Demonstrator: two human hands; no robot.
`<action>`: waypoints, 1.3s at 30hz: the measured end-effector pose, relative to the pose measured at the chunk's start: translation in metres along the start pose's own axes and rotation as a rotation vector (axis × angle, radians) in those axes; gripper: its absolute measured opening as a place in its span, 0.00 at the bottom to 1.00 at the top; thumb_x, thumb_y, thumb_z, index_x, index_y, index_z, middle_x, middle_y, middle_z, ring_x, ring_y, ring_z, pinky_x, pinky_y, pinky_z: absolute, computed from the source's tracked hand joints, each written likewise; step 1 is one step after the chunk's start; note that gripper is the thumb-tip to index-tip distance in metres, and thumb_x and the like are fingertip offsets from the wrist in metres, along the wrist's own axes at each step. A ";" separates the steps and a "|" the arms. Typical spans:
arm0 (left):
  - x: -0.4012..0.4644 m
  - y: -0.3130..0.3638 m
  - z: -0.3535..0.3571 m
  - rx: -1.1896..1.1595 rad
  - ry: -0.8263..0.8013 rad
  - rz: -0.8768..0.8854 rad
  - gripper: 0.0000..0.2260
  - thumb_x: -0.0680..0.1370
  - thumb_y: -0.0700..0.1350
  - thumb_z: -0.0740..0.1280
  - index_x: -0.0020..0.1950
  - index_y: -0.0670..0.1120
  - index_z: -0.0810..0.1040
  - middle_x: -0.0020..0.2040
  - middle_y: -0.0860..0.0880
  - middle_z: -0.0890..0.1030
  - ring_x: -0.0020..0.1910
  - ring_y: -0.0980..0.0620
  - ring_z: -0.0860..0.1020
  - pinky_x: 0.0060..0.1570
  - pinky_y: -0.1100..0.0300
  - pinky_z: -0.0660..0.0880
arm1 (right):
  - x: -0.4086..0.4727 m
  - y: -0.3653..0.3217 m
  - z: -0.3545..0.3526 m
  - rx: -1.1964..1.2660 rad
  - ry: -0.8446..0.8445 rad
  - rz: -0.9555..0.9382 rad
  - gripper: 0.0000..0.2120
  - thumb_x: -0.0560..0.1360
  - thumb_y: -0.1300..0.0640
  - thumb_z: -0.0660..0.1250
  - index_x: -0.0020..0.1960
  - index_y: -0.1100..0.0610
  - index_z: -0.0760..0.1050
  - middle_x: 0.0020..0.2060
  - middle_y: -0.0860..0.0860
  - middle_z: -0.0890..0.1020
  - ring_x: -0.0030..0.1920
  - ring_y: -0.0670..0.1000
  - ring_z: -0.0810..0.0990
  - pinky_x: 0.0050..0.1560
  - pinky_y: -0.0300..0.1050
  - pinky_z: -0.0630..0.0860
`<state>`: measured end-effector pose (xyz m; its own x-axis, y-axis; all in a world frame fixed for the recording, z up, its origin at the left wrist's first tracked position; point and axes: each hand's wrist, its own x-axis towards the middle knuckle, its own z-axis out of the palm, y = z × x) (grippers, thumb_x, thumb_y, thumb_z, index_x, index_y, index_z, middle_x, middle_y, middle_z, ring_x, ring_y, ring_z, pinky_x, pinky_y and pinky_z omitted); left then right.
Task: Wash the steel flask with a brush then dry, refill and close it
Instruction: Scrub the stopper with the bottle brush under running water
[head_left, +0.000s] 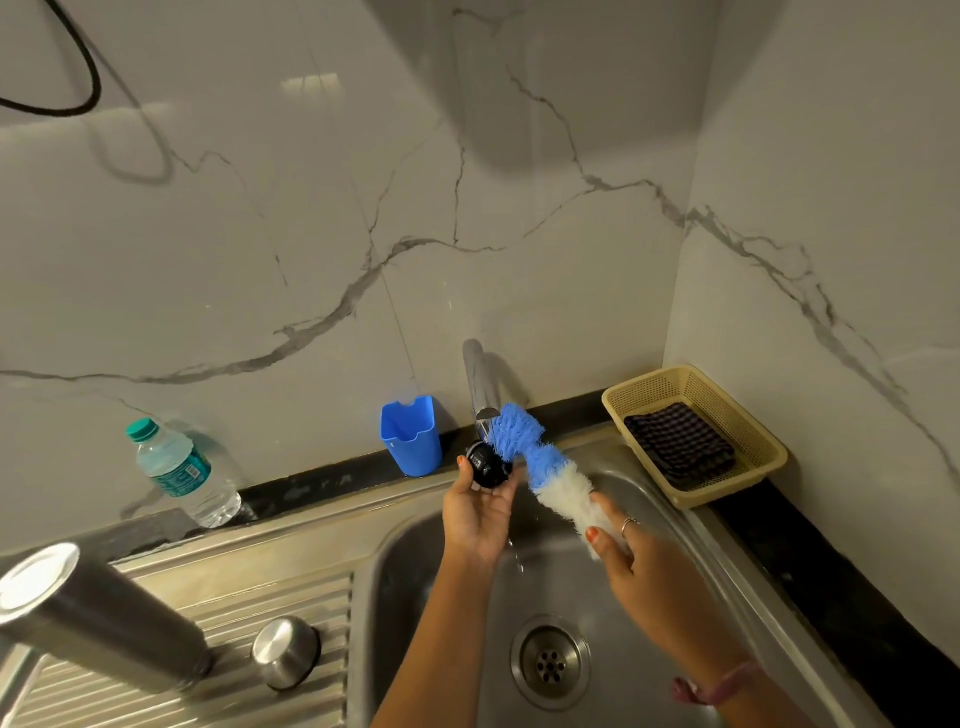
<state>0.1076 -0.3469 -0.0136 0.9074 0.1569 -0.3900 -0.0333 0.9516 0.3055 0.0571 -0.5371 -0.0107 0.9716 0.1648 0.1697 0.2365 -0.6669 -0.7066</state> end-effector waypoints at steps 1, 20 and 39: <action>0.001 -0.001 -0.002 -0.007 0.006 -0.007 0.13 0.84 0.44 0.59 0.63 0.37 0.73 0.56 0.33 0.82 0.54 0.34 0.83 0.54 0.38 0.77 | -0.001 0.001 0.002 0.003 -0.006 0.012 0.24 0.79 0.46 0.59 0.74 0.46 0.63 0.49 0.53 0.84 0.44 0.47 0.83 0.44 0.40 0.79; -0.005 0.000 0.011 0.001 0.009 -0.008 0.13 0.84 0.47 0.58 0.59 0.38 0.74 0.58 0.36 0.80 0.59 0.36 0.78 0.51 0.42 0.79 | -0.010 0.001 0.007 0.047 0.035 -0.003 0.24 0.78 0.46 0.59 0.73 0.47 0.65 0.49 0.52 0.85 0.44 0.47 0.83 0.42 0.32 0.75; 0.004 0.000 0.001 0.065 0.014 -0.057 0.14 0.83 0.45 0.60 0.65 0.38 0.74 0.62 0.36 0.79 0.62 0.39 0.78 0.67 0.43 0.72 | -0.010 -0.005 0.012 0.036 0.012 0.041 0.23 0.79 0.47 0.59 0.73 0.44 0.63 0.53 0.51 0.84 0.48 0.49 0.83 0.46 0.39 0.77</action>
<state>0.1116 -0.3469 -0.0143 0.9008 0.1076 -0.4206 0.0456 0.9399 0.3383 0.0456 -0.5263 -0.0171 0.9805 0.1291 0.1479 0.1963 -0.6466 -0.7371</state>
